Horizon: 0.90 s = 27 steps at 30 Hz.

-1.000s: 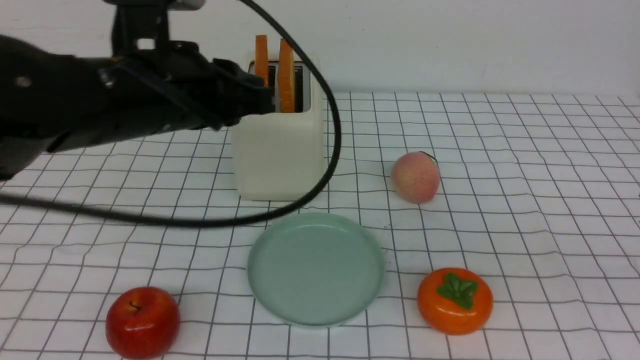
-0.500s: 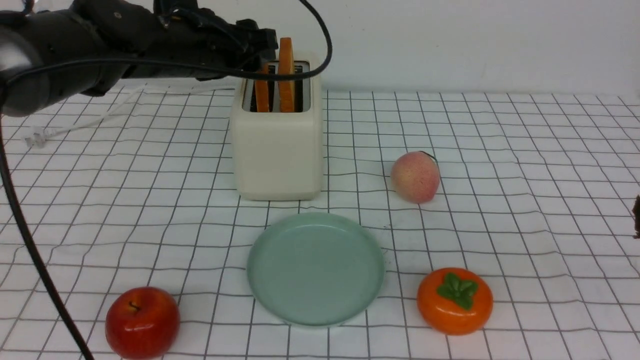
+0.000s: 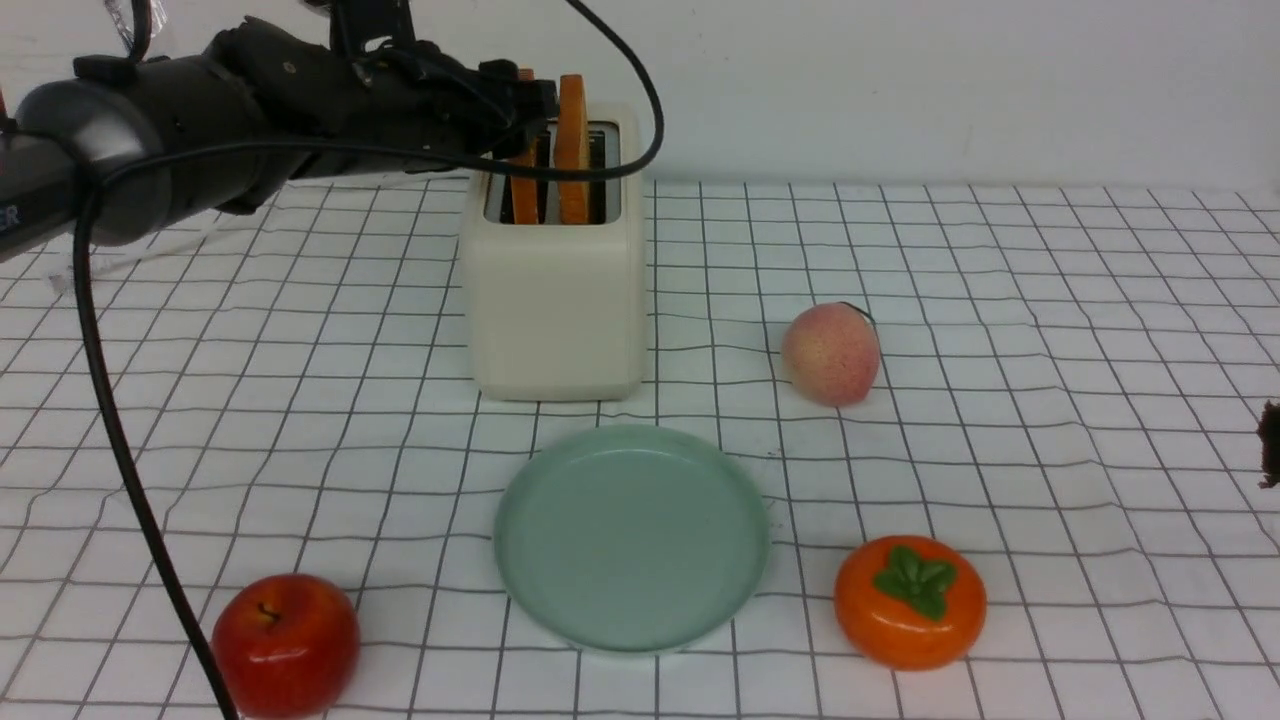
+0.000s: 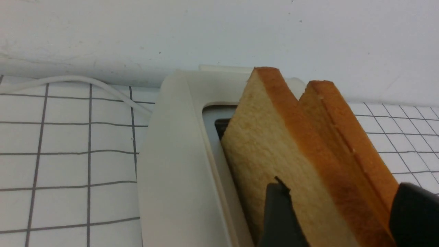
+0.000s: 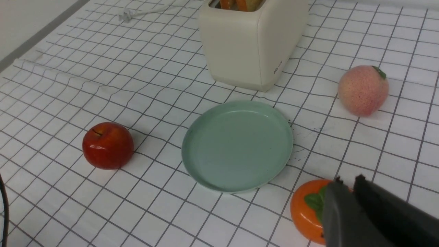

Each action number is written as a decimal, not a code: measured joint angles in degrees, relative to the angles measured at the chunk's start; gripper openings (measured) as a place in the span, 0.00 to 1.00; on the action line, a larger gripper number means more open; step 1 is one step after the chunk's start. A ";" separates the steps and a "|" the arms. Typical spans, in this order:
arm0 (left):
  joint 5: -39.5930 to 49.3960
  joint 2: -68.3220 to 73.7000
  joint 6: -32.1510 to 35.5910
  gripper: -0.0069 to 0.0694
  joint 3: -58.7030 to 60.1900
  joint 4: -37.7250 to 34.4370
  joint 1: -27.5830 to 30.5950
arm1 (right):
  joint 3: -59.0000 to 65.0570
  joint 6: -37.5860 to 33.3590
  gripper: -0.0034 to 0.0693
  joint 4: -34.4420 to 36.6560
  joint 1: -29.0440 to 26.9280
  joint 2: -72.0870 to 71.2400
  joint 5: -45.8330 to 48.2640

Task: Take toasted bread from bread machine on white checkered table place on plate.
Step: 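Reach for a toast slice standing in the toaster with the left gripper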

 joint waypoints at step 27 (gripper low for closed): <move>-6.02 0.45 -0.01 0.18 -0.37 -2.21 -0.35 | 0.05 -0.04 0.16 0.00 0.00 0.00 -0.05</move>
